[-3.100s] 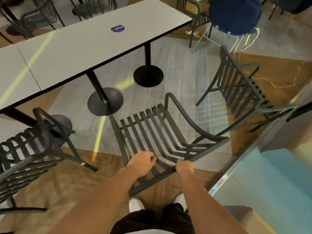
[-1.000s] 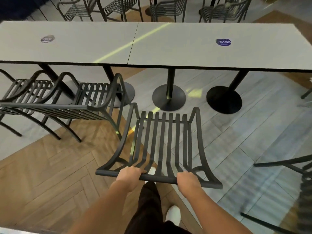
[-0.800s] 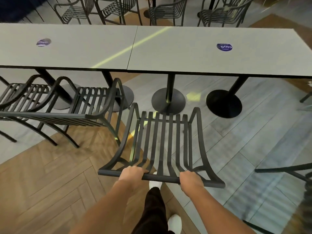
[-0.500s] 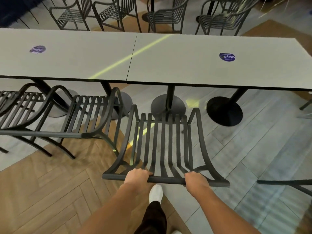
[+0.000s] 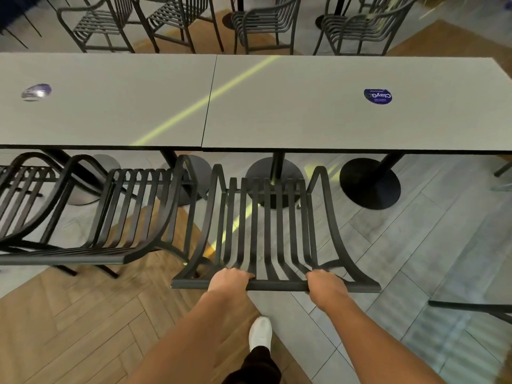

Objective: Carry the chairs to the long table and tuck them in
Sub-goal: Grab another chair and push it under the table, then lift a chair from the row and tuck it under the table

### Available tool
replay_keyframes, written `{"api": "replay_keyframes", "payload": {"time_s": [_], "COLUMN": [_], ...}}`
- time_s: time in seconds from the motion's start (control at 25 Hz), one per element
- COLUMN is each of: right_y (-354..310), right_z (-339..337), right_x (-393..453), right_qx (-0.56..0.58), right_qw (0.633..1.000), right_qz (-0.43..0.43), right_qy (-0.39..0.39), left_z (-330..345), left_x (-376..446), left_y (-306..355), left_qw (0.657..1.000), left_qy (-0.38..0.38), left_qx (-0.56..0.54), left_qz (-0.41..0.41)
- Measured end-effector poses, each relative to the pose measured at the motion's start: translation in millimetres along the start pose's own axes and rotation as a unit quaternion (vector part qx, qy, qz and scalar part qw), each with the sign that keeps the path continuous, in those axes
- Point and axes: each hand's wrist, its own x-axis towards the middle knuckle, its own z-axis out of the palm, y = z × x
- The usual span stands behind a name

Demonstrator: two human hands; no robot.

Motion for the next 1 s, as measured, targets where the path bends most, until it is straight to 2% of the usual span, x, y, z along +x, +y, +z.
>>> {"api": "replay_keyframes", "payload": {"time_s": [0.28,0.48,0.6,0.68,1.0], "right_y": [1,16,30,38,105], "right_z": [-23,-37,-44,-53,-52], "right_x": [17,9,-8,-16,-64], "right_qx": [0.023,0.153,0.262,0.297,0.406], "right_qw": [0.999,0.987,0.964,0.954,0.901], "right_qz": [-0.002,-0.027,-0.026,-0.021,0.083], "right_qy": [0.022,-0.027,-0.03,-0.025,0.129], "left_z": [-14,-17,-28,-41,-90], "left_x": [29,36,33,28,44], "left_y": [-9,-13,-11,-2,93], "left_qw": [1.0,0.996,0.991,0.988,0.979], "left_qy": [0.014,-0.033,-0.055,-0.059,-0.023], "left_qx": [-0.018,-0.088,-0.115,-0.125,-0.111], "left_qz": [0.013,0.007,0.036,0.063,0.169]}}
